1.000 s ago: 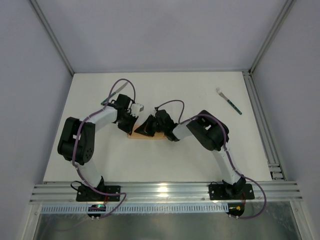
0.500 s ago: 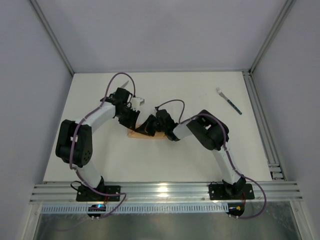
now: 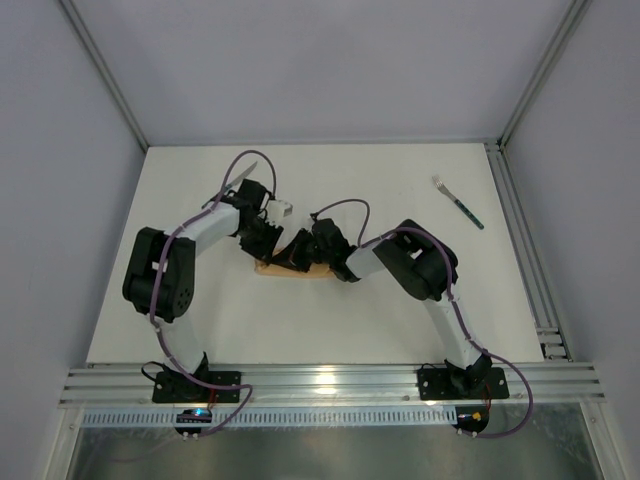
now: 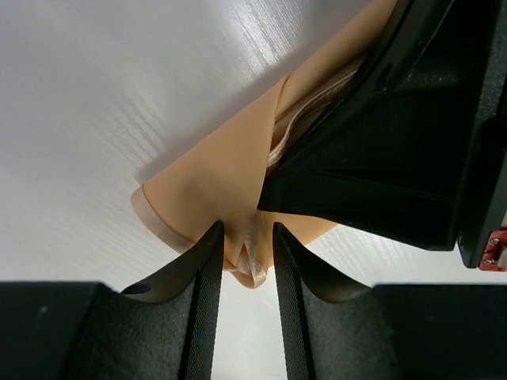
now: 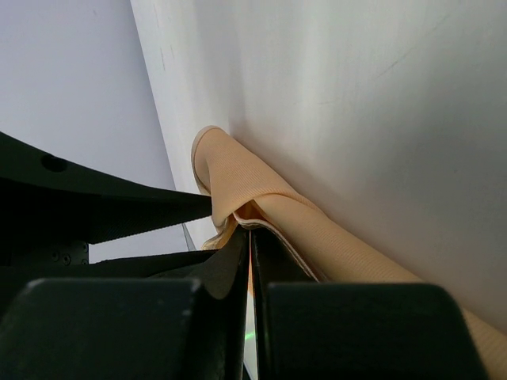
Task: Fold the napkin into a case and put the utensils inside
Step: Smooth out the smaller rectangle-folded napkin at the center of the board.
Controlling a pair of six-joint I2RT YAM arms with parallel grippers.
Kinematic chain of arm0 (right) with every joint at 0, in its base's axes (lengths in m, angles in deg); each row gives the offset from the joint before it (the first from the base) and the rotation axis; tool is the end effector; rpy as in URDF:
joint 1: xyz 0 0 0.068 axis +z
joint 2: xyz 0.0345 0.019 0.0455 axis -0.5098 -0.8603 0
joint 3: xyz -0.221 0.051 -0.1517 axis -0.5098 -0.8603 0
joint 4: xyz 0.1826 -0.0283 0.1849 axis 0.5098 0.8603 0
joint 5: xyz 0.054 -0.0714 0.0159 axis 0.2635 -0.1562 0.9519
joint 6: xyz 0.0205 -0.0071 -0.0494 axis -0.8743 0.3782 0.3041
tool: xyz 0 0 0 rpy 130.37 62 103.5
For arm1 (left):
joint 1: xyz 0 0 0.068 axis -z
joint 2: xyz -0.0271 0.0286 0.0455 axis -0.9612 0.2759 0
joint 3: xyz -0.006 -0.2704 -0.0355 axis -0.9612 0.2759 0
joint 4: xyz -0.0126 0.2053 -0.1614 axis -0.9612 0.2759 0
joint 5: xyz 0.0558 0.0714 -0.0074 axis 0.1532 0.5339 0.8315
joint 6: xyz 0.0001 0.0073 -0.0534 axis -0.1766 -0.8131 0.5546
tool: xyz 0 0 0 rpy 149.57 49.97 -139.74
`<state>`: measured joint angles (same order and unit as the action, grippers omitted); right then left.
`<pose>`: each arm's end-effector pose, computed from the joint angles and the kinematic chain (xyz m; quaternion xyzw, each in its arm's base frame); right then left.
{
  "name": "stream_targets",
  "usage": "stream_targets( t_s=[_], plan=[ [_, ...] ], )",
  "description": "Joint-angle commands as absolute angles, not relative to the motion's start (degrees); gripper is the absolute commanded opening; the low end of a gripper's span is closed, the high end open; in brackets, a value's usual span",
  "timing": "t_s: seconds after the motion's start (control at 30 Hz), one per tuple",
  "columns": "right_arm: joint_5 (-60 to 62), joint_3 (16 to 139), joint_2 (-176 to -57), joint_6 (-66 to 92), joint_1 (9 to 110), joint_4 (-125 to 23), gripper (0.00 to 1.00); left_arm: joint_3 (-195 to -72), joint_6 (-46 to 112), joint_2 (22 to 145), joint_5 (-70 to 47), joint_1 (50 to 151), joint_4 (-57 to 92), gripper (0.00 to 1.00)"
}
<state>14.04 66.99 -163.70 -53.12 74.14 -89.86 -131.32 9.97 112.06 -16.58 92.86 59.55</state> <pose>0.3147 0.3162 0.0830 0.1157 0.8256 0.5317 0.1493 0.3299 -0.1216 0.1764 0.2691 0.9461 -0.1251 0.1297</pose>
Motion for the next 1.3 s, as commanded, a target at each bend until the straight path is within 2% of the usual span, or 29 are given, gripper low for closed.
stream_targets(
  t_s=[0.0,0.27,0.43,0.47,0.5,0.57,0.7,1.27],
  plan=[
    [12.7,67.8,-165.3,-51.9,73.8,-89.6,0.04,-133.3,9.6,112.1,-14.5,93.6,56.0,0.33],
    [13.0,67.1,-165.4,-52.0,73.7,-90.2,0.04,-132.1,11.1,112.4,-11.3,94.2,50.2,0.37],
    [13.0,67.1,-165.5,-52.2,73.6,-90.4,0.04,-131.7,10.4,114.1,-10.1,94.5,49.7,0.32],
    [13.0,67.2,-165.7,-52.2,73.6,-90.6,0.04,-131.5,10.4,114.0,-10.0,94.5,49.4,0.29],
    [13.0,67.2,-165.7,-52.3,73.5,-90.6,0.04,-131.2,10.5,113.7,-10.3,94.5,49.2,0.21],
    [13.0,67.2,-165.8,-52.5,73.5,-90.7,0.04,-131.1,10.5,112.9,-10.6,94.6,49.3,0.09],
    [13.0,68.4,-166.4,-53.8,73.3,-91.5,0.04,-130.9,10.8,110.2,-11.7,94.6,49.8,0.02],
    [10.4,75.6,-169.8,-58.3,71.4,-91.8,0.04,-129.6,10.9,109.2,-13.9,94.6,53.3,0.00]
  ],
)
